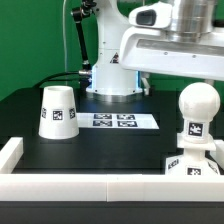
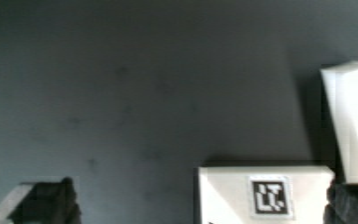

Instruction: Assemble lamp

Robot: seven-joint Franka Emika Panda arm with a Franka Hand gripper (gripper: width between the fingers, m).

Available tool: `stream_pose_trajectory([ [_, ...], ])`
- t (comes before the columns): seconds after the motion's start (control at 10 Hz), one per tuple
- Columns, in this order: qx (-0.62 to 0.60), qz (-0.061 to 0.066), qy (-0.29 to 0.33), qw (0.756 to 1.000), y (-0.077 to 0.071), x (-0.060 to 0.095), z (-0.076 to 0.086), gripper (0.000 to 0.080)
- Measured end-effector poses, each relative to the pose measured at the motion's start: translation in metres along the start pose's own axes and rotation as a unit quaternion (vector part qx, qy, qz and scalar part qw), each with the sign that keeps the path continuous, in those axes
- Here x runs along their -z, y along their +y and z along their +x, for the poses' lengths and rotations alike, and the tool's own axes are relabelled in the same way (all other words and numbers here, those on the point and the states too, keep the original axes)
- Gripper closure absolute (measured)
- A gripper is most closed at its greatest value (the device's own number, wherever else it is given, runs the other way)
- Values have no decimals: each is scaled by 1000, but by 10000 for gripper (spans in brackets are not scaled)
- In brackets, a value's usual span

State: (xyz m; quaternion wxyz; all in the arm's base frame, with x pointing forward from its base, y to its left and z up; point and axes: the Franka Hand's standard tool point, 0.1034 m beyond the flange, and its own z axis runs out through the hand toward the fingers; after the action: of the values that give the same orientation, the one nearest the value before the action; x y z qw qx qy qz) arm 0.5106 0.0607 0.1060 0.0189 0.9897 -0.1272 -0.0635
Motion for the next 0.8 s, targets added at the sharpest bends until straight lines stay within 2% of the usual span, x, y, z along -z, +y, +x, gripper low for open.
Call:
stream_pose_trajectory([
  [0.5, -4, -5, 0, 1000, 30, -2, 9, 101],
  [0.6, 28, -2, 18, 999, 42, -5, 6, 101],
  [0.8, 57, 1, 42, 998, 78, -18, -17, 101],
])
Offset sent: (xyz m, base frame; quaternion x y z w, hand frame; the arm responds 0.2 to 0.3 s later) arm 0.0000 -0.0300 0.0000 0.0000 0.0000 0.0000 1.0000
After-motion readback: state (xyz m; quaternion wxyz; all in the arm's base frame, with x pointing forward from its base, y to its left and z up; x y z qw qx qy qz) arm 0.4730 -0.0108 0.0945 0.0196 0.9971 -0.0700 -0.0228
